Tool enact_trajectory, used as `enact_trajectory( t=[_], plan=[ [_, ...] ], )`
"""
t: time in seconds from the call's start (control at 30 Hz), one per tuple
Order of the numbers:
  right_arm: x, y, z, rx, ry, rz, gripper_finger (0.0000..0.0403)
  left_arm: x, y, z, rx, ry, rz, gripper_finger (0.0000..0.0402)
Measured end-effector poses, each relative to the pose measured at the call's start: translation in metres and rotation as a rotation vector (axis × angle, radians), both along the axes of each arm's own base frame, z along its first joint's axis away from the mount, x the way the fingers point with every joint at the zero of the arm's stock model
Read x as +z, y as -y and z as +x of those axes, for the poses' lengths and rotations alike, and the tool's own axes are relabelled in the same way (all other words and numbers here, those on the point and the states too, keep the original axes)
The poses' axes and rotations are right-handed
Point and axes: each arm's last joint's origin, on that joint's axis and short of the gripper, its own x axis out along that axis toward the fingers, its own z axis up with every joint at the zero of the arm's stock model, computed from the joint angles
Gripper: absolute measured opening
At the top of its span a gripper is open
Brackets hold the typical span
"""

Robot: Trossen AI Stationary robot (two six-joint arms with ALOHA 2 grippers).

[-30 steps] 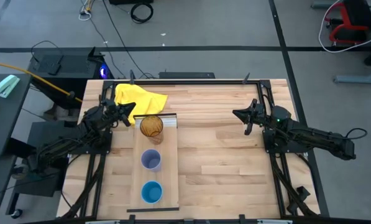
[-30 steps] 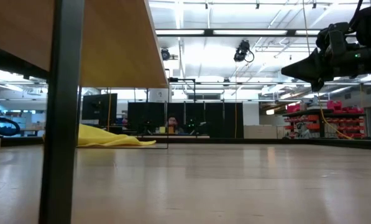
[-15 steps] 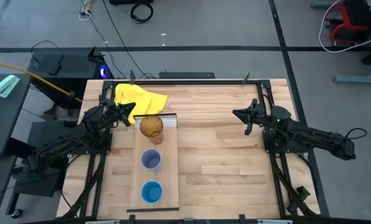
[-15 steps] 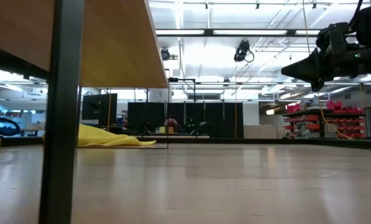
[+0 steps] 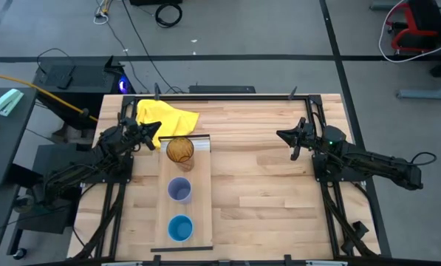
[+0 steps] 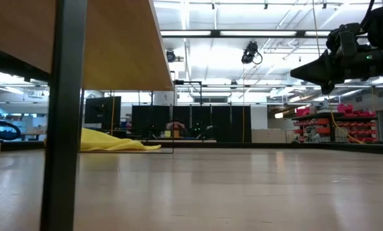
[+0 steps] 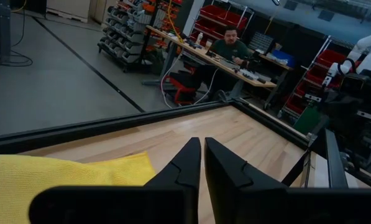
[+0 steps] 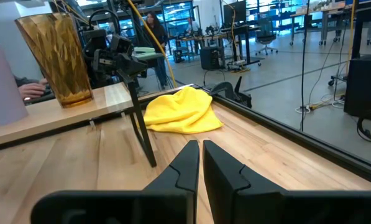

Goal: Stack small to large cups/mugs on shelf
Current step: Return to Home Position

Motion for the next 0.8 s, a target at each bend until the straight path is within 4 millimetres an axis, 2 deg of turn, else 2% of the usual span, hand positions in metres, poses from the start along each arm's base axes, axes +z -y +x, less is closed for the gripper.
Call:
enact_trajectory(
  t=[0.8],
  plan=[
    [0.0,0.0,0.0,0.0,-0.001,-0.001,0.0029,0.0,0.0,0.0,0.0,0.0,0.0,0.0033]
  ],
)
